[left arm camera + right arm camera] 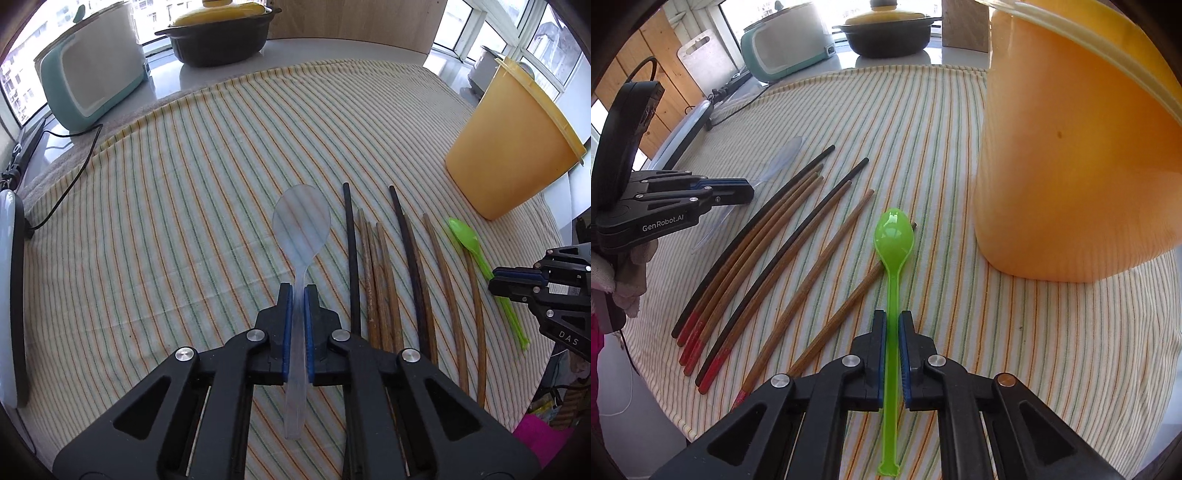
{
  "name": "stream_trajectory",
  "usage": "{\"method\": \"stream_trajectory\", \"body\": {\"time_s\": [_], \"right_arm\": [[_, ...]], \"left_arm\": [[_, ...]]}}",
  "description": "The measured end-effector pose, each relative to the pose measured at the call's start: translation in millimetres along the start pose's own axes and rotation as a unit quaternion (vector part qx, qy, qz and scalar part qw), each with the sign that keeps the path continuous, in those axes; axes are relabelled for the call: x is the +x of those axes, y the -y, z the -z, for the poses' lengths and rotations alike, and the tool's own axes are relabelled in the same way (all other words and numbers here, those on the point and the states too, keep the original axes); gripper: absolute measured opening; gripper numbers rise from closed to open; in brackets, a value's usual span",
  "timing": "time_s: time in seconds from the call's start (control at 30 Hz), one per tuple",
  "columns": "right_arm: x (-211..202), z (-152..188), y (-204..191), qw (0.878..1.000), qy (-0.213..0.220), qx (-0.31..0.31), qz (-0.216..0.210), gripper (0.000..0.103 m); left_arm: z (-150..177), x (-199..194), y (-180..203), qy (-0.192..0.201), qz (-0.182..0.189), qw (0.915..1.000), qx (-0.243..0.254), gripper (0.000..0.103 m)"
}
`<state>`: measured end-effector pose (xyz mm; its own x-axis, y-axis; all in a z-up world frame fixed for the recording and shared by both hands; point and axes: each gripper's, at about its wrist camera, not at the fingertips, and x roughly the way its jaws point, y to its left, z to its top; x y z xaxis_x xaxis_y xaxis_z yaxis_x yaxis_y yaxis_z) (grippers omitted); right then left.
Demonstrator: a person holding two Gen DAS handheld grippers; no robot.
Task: Organize utensils
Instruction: 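Close the left tool on the clear spoon while the right tool grasps the green spoon, then carry both spoons over the yellow container with both tools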
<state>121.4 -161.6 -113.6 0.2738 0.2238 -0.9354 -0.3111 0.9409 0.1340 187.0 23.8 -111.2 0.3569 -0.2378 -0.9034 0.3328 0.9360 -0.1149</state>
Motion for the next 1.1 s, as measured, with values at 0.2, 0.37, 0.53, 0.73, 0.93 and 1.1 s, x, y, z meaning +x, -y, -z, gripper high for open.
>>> {"method": "stream_trajectory", "body": {"time_s": [0.2,0.37,0.53,0.73,0.93,1.1], "right_arm": [[-19.6,0.9,0.0,0.999,0.037,0.004,-0.023,0.004],[-31.6,1.9,-3.6,0.998,0.060,0.000,-0.034,0.004],[-34.2,5.3,-11.4,0.997,0.065,-0.012,-0.033,0.004],[-41.2,8.5,-6.2,0.997,0.074,-0.007,-0.036,0.004],[-51.3,11.9,-6.6,0.996,0.084,-0.009,-0.040,0.004],[-63.7,14.4,-4.7,0.994,0.101,-0.007,-0.046,0.004]], "left_arm": [[6.2,-32.2,-4.5,0.048,0.032,0.9977,-0.037,0.004],[19.9,-44.6,-7.0,0.059,0.041,0.9960,-0.053,0.004],[25.1,-25.8,-12.2,0.022,0.022,0.9984,-0.047,0.004],[23.6,-11.4,-2.0,-0.022,-0.005,0.9997,-0.002,0.004],[12.6,1.0,3.4,-0.064,-0.019,0.9973,0.031,0.004],[10.6,-8.1,-7.1,-0.037,-0.012,0.9992,0.001,0.004]]}}
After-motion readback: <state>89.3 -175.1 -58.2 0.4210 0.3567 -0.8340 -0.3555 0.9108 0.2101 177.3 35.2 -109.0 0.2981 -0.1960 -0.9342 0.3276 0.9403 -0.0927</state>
